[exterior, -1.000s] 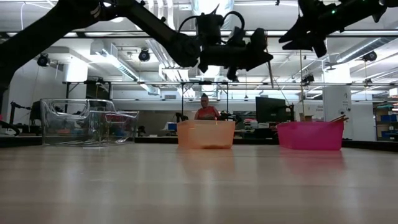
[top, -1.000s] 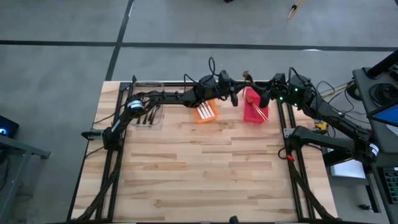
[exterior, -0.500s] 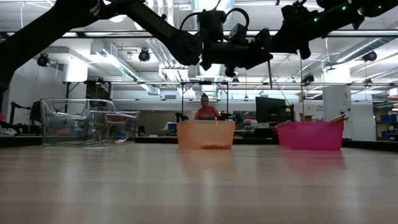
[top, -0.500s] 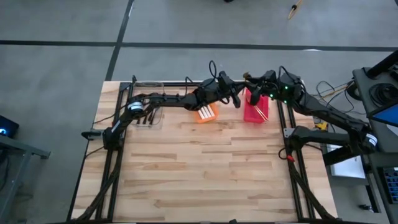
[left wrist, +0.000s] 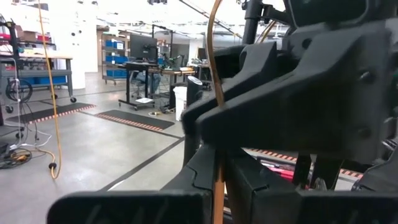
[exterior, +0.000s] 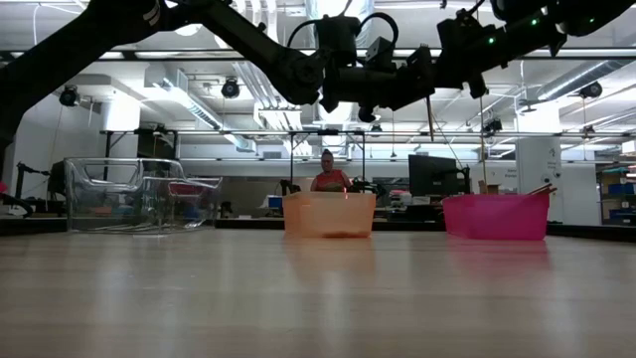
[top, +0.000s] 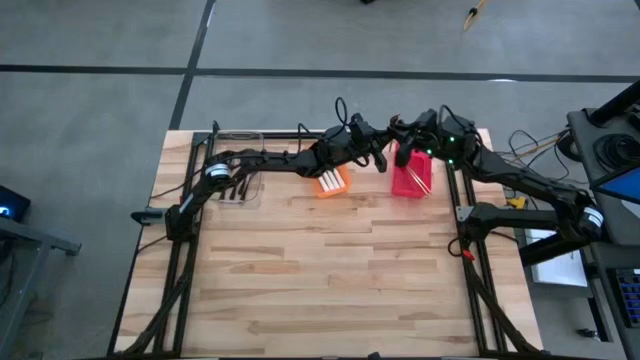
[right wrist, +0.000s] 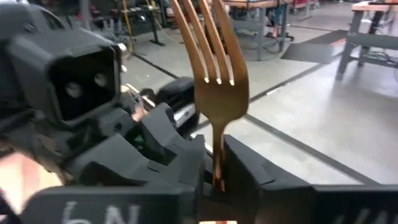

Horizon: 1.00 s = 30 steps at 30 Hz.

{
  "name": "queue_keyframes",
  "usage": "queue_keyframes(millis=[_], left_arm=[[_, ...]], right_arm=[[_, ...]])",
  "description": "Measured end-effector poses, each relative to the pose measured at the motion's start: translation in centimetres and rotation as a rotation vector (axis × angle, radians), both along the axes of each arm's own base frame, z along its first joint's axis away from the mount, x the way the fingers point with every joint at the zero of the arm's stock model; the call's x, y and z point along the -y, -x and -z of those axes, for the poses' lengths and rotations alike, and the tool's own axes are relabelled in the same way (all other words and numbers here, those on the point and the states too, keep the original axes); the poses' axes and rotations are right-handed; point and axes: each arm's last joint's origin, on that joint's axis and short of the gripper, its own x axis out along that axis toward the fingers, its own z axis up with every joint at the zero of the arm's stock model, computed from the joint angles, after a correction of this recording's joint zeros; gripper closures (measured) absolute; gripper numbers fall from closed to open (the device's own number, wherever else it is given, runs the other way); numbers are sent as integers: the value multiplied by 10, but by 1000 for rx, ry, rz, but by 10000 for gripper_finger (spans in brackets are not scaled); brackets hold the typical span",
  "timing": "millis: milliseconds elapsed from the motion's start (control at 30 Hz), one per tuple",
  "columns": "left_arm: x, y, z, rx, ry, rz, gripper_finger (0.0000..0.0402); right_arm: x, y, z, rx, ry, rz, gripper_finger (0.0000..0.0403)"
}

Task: Sort silverware by color (type)
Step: Adjust the gold fork

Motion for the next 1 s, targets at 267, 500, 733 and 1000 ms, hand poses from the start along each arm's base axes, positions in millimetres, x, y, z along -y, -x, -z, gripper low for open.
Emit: queue_keyframes(millis=[267, 500, 733, 1000], left_arm=[[0, 0, 0, 0, 1, -1, 400], [0, 0, 0, 5, 16, 2, 385], [0, -1, 3, -21, 25, 35, 311], [4, 6, -13, -122, -21, 103, 224]], right_arm=[[-1, -2, 1, -29, 25, 39, 391], [-2, -2, 1, -23, 15, 39, 392], [-3, -1, -3, -19, -1, 42, 393], [-3, 0, -21, -109, -68, 45, 393]])
